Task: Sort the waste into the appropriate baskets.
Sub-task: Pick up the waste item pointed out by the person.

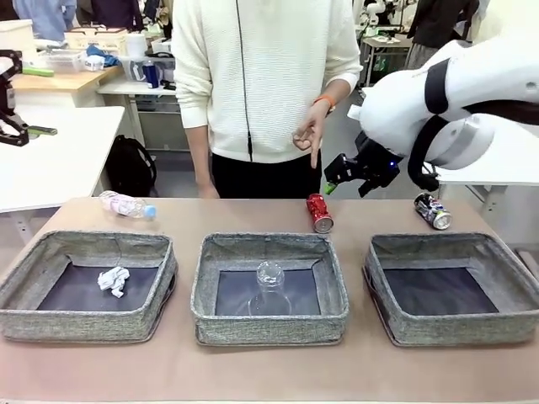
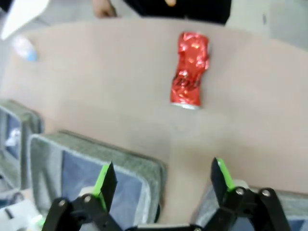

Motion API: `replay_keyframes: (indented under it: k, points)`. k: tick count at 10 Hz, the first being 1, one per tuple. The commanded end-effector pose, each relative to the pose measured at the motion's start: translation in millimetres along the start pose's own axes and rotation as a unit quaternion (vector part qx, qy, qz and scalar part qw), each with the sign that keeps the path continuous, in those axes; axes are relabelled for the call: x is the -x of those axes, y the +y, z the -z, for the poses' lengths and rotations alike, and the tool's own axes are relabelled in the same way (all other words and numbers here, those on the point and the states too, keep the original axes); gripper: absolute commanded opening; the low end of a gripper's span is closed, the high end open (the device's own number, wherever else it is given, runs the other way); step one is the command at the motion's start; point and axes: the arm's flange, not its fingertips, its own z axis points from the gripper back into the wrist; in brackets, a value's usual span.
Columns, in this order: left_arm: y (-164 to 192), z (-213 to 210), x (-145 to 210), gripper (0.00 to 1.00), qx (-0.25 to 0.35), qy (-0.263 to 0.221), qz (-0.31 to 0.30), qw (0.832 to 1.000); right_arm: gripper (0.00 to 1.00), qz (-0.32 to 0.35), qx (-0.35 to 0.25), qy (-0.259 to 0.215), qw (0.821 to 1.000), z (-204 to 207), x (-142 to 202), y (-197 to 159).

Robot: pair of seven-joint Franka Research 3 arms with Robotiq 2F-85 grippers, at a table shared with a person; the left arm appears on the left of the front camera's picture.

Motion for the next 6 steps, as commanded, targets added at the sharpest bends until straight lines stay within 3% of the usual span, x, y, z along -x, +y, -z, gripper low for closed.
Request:
replay_keyframes:
  k: [1,6]
  points:
    - [-3,-1,2,1.00,0.008,0.002,0.003,1.000,1.00,0.025,0.001,0.041,0.999,17,-46,6]
    - [-3,-1,2,1.00,0.008,0.002,0.003,1.000,1.00,0.063,0.039,0.084,0.994,106,-76,-5]
